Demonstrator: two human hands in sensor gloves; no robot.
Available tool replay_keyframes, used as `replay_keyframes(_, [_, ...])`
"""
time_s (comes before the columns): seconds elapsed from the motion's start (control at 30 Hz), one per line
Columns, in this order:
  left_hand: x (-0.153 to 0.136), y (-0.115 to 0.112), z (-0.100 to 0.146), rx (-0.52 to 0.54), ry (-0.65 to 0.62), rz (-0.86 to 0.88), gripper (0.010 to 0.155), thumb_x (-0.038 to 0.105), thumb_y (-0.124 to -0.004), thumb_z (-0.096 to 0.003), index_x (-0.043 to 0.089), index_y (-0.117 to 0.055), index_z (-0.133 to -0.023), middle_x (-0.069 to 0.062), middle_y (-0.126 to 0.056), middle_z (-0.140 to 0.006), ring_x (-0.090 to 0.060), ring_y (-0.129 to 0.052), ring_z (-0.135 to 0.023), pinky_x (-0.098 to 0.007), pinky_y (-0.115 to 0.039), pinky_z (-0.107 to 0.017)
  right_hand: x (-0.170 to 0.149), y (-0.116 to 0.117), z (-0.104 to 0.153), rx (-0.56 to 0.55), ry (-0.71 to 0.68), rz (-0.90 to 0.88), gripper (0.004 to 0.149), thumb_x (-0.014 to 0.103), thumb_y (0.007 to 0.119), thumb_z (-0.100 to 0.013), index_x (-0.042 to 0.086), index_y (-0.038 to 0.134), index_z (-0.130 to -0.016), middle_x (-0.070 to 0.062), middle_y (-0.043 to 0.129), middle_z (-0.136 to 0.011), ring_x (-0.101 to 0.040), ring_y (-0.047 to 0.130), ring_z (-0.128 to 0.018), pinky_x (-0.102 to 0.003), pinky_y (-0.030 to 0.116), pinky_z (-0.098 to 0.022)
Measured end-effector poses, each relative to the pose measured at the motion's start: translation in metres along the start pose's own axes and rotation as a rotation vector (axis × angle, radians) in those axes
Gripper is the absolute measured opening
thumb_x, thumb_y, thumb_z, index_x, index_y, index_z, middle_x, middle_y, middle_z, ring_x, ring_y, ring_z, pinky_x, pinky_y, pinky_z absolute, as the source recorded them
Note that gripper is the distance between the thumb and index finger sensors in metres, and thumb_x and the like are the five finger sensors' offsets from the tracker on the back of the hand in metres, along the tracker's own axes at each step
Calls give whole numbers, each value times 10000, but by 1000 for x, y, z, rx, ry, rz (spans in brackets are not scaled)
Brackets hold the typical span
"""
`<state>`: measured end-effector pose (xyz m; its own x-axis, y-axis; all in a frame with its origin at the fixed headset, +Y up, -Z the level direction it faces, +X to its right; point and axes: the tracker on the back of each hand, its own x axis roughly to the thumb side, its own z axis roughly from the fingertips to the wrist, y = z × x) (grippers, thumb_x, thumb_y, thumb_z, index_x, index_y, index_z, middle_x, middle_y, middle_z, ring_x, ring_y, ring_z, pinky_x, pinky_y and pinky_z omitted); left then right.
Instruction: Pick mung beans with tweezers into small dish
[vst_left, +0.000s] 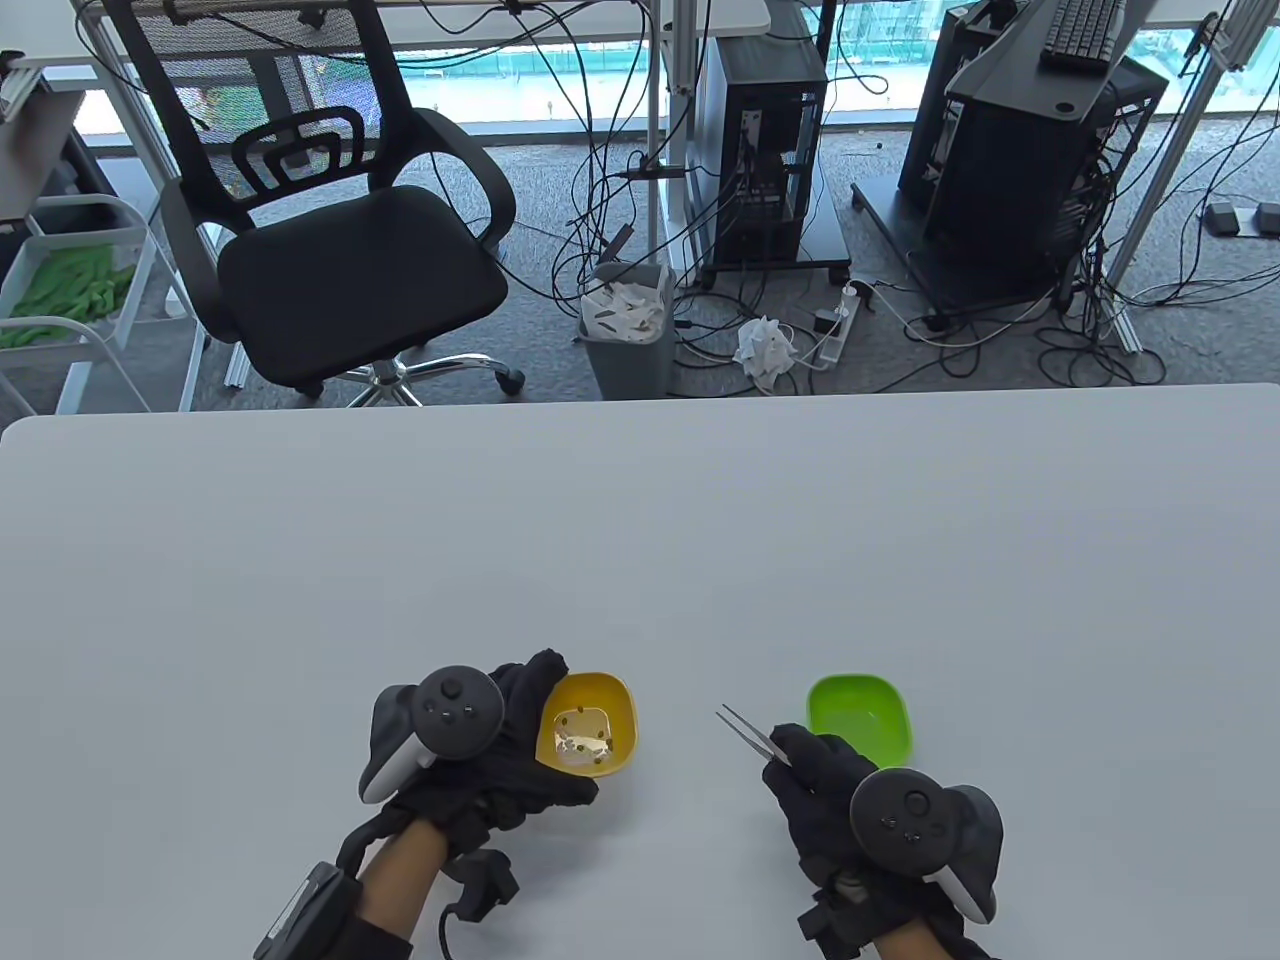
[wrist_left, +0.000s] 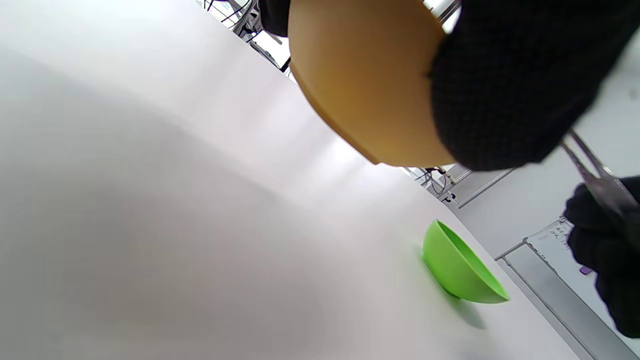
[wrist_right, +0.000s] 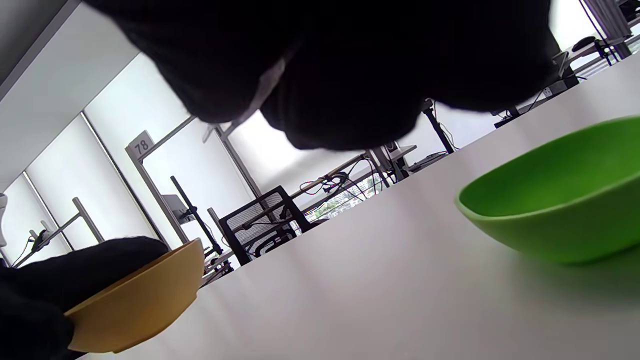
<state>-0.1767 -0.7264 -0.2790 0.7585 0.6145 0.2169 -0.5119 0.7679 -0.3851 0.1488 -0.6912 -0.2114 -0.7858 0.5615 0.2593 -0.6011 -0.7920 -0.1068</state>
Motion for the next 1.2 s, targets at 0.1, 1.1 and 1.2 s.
replay_keyframes(0.1, [22, -4, 15, 33, -13, -26, 1213, 644, -976, -320, 170, -232, -1153, -93, -368, -1195, -456, -313, -1122, -686, -224, -755, 21, -3, 0, 18, -57, 30, 455, 333, 830, -489, 39, 852, -836, -155, 964, -599, -139, 974, -260, -311, 883, -179])
replay_keyframes(1.1, [21, -23, 18, 74, -18, 30, 1220, 628, -988, -318, 168, -226, -1153, -99, -356, -1194, -450, -302, -1126, -687, -213, -764, 116, 56, -44, 172, -78, 502, 359, 314, 912, -459, 67, 953, -716, -154, 970, -543, -80, 922, -244, -294, 863, -167])
replay_keyframes(1.2, [21, -23, 18, 72, -16, 28, 1218, 630, -987, -319, 169, -228, -1152, -99, -356, -1194, -451, -303, -1126, -687, -214, -763, 117, 57, -44, 173, -85, 500, 350, 309, 913, -456, 66, 960, -705, -154, 972, -533, -81, 922, -239, -294, 863, -164])
